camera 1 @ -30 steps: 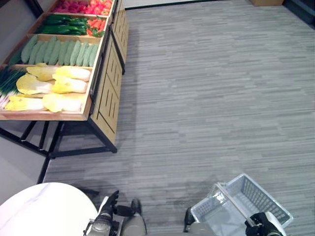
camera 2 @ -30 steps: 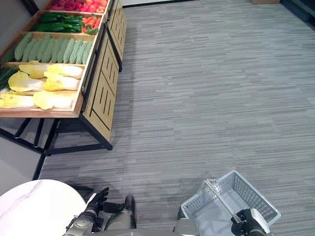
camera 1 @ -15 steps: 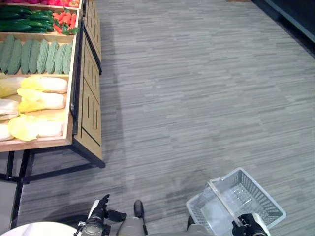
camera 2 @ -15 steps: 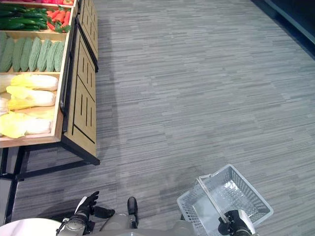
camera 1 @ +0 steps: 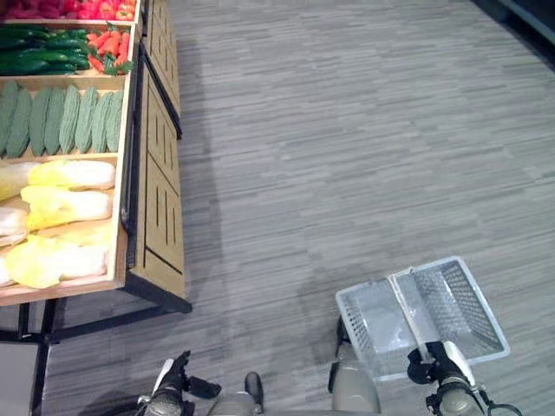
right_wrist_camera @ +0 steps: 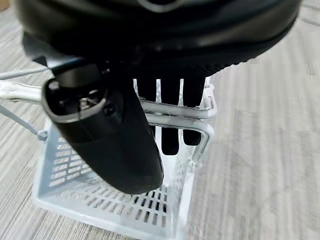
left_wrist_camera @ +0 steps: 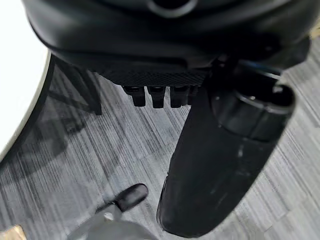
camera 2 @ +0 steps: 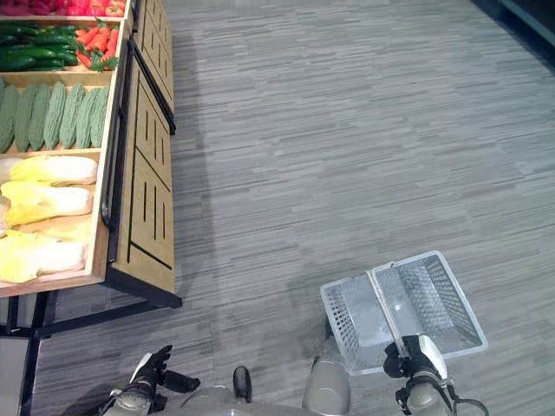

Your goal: Get the vegetables into the basket

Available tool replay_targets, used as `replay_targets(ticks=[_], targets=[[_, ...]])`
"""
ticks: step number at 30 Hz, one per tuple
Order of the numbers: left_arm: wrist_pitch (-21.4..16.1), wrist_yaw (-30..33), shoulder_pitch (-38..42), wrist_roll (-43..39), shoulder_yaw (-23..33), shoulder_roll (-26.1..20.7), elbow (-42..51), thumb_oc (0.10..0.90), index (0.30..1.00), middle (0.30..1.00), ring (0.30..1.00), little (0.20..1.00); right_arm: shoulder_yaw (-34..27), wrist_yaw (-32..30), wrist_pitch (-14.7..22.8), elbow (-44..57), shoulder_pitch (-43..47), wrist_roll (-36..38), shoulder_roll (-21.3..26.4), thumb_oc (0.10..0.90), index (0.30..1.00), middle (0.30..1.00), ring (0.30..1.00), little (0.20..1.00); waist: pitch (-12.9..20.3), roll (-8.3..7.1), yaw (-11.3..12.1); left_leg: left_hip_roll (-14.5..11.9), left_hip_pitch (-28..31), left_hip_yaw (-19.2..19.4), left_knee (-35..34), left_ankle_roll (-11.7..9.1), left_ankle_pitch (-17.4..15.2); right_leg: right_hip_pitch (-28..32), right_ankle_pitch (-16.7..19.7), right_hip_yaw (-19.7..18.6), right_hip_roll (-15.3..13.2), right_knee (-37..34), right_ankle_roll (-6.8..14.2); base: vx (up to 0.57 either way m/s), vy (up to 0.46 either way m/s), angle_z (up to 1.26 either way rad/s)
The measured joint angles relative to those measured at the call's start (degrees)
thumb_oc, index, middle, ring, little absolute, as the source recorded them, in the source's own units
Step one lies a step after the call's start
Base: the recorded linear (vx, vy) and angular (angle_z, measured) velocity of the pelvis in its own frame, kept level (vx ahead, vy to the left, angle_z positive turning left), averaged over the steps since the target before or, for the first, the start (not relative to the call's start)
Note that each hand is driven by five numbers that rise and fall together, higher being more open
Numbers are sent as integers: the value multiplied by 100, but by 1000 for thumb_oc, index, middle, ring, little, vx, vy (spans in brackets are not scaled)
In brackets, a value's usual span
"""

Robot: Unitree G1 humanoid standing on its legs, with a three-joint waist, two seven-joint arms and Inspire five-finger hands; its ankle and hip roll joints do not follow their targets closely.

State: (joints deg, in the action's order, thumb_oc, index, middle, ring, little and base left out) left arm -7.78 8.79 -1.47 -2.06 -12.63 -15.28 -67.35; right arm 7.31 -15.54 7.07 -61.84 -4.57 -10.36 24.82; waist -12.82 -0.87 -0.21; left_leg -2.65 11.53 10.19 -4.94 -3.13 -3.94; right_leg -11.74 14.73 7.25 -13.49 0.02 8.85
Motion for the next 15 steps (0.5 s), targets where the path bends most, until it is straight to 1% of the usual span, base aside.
replay_targets(ticks=[1,2,3,4,5,6,7,8,9,10,11,12,13,14,15], targets=[[-15,-18,-71,-5,14,156,58,900,1000,1000,1000,1000,-12,46,-54,-17,141,0,89,400,300,300,300,300,98,263,82,-371,-179,9,333,-168,89,102,-42,148,346,-84,-153,212,-390,23],[-26,-6,-62,-9,110,173,77,900,1000,1000,1000,1000,-1,72,-41,-67,240,0,94,400,300,300,300,300,124,313,91,-509,-321,-64,595,-281,159,152,-43,241,427,-102,-229,145,-299,17],[-30,6,-25,-18,150,172,62,900,1000,1000,1000,1000,0,72,-38,-68,273,0,99,400,300,300,300,300,116,299,82,-601,-437,-168,859,-382,216,216,-98,338,487,-104,-332,98,-199,24],[-33,11,30,-24,154,183,65,900,1000,1000,1000,1000,0,64,-38,-67,286,1,139,400,300,300,300,300,100,273,100,-661,-526,-182,1063,-455,288,274,-154,406,537,-98,-415,122,-276,25],[-43,21,39,-49,160,190,40,900,1000,1000,1000,1000,50,66,-6,36,285,-1,236,400,300,300,300,300,114,303,96,-783,-611,-254,1275,-662,537,334,-342,524,661,-2,-534,117,-298,27],[-45,27,76,-76,155,190,40,900,1000,1000,1000,1000,56,65,8,57,250,1,263,400,300,300,300,300,92,267,58,-848,-734,-408,1476,-795,614,405,-431,600,653,-3,-549,107,-298,38],[-49,36,170,-126,147,234,10,900,1000,1000,1000,1000,56,65,1,34,205,0,312,400,300,300,300,300,83,259,69,-915,-866,-538,1719,-936,894,492,-603,741,694,66,-630,150,-334,56],[-49,52,248,-127,138,264,-13,900,1000,1000,1000,1000,56,66,-3,31,138,0,334,400,300,300,300,300,46,199,42,-955,-1018,-588,1978,-1015,1026,554,-761,817,684,102,-671,166,-270,51],[-47,59,282,-128,131,291,40,900,1000,1000,1000,1000,60,67,-4,-4,110,1,338,400,300,300,300,300,22,159,47,-994,-1126,-517,2158,-989,1191,621,-801,888,707,123,-781,175,-228,40],[-45,68,273,-128,128,331,70,900,1000,1000,1000,1000,86,69,-5,-88,103,2,338,400,300,300,300,300,15,145,66,-1049,-1138,-500,2234,-994,1369,683,-918,920,750,195,-854,179,-187,28],[-41,62,289,-120,95,343,66,900,1000,1000,1000,1000,87,69,-11,-114,53,6,333,400,300,300,300,300,3,128,62,-1110,-1242,-486,2442,-1055,1369,793,-1081,935,786,151,-909,183,-161,33],[-61,39,319,-127,94,295,117,900,1000,1000,1000,1000,86,63,-13,-132,-17,14,312,400,300,300,300,300,-35,63,92,-1095,-1456,-357,2613,-1046,1214,963,-1132,990,815,-44,-1013,207,-130,43],[-64,56,369,-125,92,275,170,900,1000,1000,1000,1000,75,55,-13,-134,-75,23,292,400,300,300,300,300,-58,23,75,-1064,-1585,-97,2456,-1013,1026,1089,-1130,1032,833,-218,-1017,194,-65,47],[-63,67,418,-122,88,272,192,900,1000,1000,1000,1000,86,63,-13,-145,-125,21,291,400,300,300,300,300,-79,-3,83,-988,-1670,105,2155,-949,974,1132,-998,1080,838,-287,-963,205,-37,37],[-64,71,424,-122,76,272,231,900,1000,1000,1000,1000,96,65,-18,-216,-108,21,278,400,300,300,300,300,-79,-4,102,-893,-1786,213,1761,-947,964,1165,-1044,1098,882,-358,-955,340,-9,15]])
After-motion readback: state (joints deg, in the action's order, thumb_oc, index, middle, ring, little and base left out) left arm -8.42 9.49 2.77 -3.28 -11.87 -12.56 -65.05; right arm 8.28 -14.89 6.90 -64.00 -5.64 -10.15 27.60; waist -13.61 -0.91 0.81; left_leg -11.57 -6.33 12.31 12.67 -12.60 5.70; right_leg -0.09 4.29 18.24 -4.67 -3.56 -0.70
